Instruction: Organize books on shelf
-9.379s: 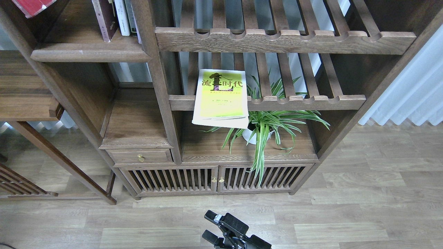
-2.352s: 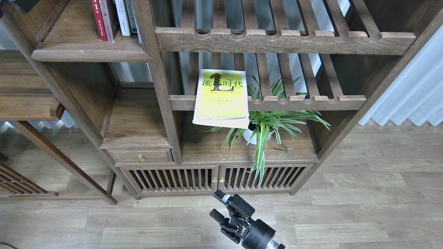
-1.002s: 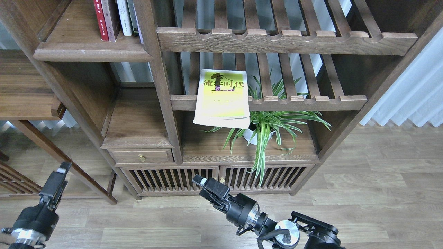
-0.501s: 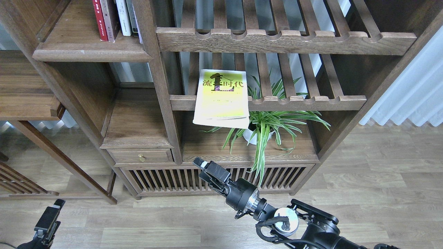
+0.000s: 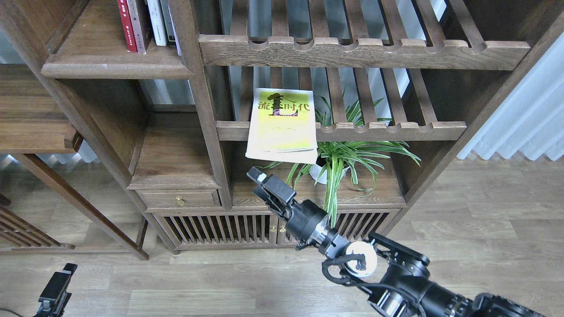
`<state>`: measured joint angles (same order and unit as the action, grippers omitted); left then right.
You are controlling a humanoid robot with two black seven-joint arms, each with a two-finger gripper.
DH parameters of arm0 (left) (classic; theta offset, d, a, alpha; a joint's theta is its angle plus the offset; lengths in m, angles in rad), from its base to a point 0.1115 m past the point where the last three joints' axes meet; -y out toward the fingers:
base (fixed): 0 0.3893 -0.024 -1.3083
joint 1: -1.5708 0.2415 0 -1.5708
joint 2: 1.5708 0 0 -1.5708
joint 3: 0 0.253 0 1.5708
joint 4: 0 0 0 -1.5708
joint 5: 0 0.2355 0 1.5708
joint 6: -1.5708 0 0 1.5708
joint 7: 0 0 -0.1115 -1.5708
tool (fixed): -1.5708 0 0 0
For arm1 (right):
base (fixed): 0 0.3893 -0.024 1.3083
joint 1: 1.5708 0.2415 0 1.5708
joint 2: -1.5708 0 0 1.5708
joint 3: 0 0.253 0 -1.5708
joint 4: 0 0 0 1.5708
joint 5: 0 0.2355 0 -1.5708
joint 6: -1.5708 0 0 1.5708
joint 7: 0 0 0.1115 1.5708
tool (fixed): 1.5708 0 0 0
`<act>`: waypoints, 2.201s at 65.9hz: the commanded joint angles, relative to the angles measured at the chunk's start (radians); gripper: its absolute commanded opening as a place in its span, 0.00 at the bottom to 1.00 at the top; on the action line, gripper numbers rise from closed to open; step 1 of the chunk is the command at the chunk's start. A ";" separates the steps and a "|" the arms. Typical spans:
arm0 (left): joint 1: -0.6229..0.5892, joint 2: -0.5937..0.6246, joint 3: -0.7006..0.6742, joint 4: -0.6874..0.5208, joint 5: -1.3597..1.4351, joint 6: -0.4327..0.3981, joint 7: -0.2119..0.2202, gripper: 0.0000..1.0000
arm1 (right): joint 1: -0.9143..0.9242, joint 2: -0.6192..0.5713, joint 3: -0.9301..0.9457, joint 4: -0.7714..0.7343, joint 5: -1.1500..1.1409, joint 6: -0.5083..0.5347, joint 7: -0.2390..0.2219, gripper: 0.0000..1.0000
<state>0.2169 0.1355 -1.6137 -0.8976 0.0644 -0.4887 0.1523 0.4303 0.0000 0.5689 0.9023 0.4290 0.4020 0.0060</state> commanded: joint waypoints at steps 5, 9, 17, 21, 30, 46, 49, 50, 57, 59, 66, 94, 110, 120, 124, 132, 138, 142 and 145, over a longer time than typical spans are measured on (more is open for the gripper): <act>-0.027 0.018 -0.009 0.000 0.000 0.000 0.001 1.00 | 0.041 0.000 0.006 -0.008 0.001 -0.100 0.011 0.99; -0.028 0.018 -0.009 0.000 0.000 0.000 0.001 1.00 | 0.048 0.000 0.009 -0.025 0.001 -0.103 0.011 0.99; -0.030 0.018 -0.008 0.000 0.000 0.000 0.001 1.00 | 0.085 0.000 0.029 -0.060 0.002 -0.103 0.012 0.99; -0.033 0.018 -0.009 0.000 0.000 0.000 0.001 1.00 | 0.102 0.000 0.054 -0.075 0.002 -0.104 0.012 0.99; -0.036 0.018 -0.008 -0.001 0.000 0.000 0.001 1.00 | 0.119 0.000 0.085 -0.105 0.002 -0.112 0.011 0.99; -0.036 0.019 -0.008 -0.004 0.000 0.000 0.001 1.00 | 0.119 0.000 0.085 -0.131 0.004 -0.123 0.011 0.99; -0.036 0.019 -0.008 -0.004 0.000 0.000 0.001 1.00 | 0.119 0.000 0.086 -0.131 0.008 -0.133 0.011 0.98; -0.036 0.019 -0.008 -0.004 0.000 0.000 0.001 1.00 | 0.119 0.000 0.086 -0.131 0.010 -0.137 0.011 0.98; -0.036 0.019 -0.006 -0.003 0.000 0.000 0.003 1.00 | 0.119 0.000 0.114 -0.131 0.030 -0.152 0.011 0.94; -0.036 0.019 -0.006 -0.003 0.000 0.000 0.003 1.00 | 0.119 0.000 0.120 -0.131 0.033 -0.153 0.011 0.92; -0.036 0.019 -0.005 -0.003 0.000 0.000 0.003 1.00 | 0.122 0.000 0.124 -0.131 0.033 -0.155 0.012 0.88; -0.045 0.021 -0.008 -0.003 0.000 0.000 0.003 1.00 | 0.123 0.000 0.123 -0.128 0.039 -0.155 0.012 0.35; -0.044 0.021 -0.011 -0.003 -0.001 0.000 0.001 1.00 | 0.122 0.000 0.126 -0.131 0.039 -0.153 0.015 0.09; -0.044 0.021 -0.011 -0.003 0.000 0.000 0.001 1.00 | 0.113 0.000 0.127 -0.129 0.039 -0.144 0.023 0.05; -0.044 0.022 -0.011 -0.003 0.000 0.000 0.001 1.00 | 0.110 0.000 0.127 -0.125 0.040 -0.141 0.026 0.05; -0.044 0.021 -0.012 -0.001 0.000 0.000 0.001 1.00 | 0.076 0.000 0.164 -0.054 0.043 -0.112 0.023 0.05; -0.044 0.021 -0.012 0.000 -0.001 0.000 0.000 1.00 | 0.002 0.000 0.200 0.052 0.043 -0.095 0.014 0.05; -0.044 0.021 -0.012 0.002 0.000 0.000 -0.002 1.00 | -0.056 0.000 0.200 0.145 0.040 -0.094 0.011 0.05; -0.047 0.021 -0.012 0.005 -0.001 0.000 0.000 1.00 | -0.132 0.000 0.181 0.251 0.036 -0.092 0.009 0.04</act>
<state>0.1735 0.1572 -1.6262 -0.8966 0.0633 -0.4887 0.1510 0.3986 -0.0001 0.7638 1.0097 0.4718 0.3069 0.0191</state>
